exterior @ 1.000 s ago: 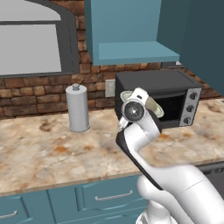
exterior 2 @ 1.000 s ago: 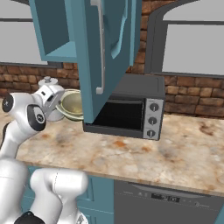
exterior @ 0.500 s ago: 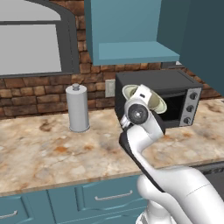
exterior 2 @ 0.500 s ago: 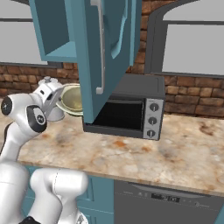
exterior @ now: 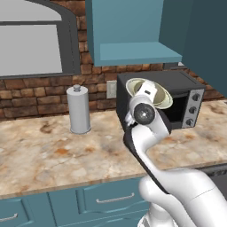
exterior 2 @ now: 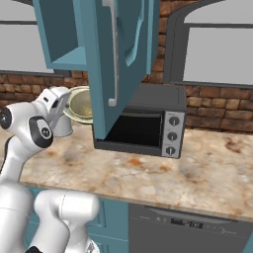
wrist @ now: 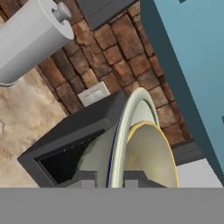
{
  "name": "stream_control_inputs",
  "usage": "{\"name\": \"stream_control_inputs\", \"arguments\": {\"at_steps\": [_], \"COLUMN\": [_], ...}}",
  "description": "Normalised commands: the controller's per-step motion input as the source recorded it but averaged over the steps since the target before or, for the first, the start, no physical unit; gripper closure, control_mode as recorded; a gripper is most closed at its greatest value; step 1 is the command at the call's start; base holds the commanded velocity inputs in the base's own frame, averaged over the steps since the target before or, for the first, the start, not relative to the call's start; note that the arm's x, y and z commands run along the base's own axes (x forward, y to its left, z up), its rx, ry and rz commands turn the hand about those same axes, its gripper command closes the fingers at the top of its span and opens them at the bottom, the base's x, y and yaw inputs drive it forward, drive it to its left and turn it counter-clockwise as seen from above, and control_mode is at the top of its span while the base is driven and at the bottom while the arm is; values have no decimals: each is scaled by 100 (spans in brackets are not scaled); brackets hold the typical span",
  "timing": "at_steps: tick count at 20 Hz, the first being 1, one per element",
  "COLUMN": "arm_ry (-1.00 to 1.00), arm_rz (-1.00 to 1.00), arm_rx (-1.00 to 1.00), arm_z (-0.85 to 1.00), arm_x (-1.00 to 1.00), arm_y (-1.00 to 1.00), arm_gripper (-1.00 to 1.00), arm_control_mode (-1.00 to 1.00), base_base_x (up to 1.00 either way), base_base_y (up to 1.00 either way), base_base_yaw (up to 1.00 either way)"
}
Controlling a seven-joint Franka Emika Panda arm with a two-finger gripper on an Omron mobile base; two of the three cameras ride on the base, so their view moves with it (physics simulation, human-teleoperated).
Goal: Pick up the bowls on the counter and stack them on top of one another in the open cabinet. Place the smaller bowl on top of the larger bowl.
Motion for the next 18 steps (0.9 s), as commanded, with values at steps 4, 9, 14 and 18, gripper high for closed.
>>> {"name": "stream_control_inputs", "arguments": {"at_steps": [4, 9, 14, 18], "arm_ry": [1, 4, 5, 6], "arm_rz": [0, 1, 3, 4], "arm_rx": [-6, -9, -13, -11], "arm_z": [48, 39, 22, 19], "arm_x": [-11, -9, -17, -20], "arm_y": [-1, -2, -7, -8], "arm_gripper": [100, 100, 100, 100], "arm_control_mode": [-100, -100, -100, -100], "base_base_x": [0, 0, 0, 0], "base_base_y": [0, 0, 0, 0], "base_base_yaw": [0, 0, 0, 0]}}
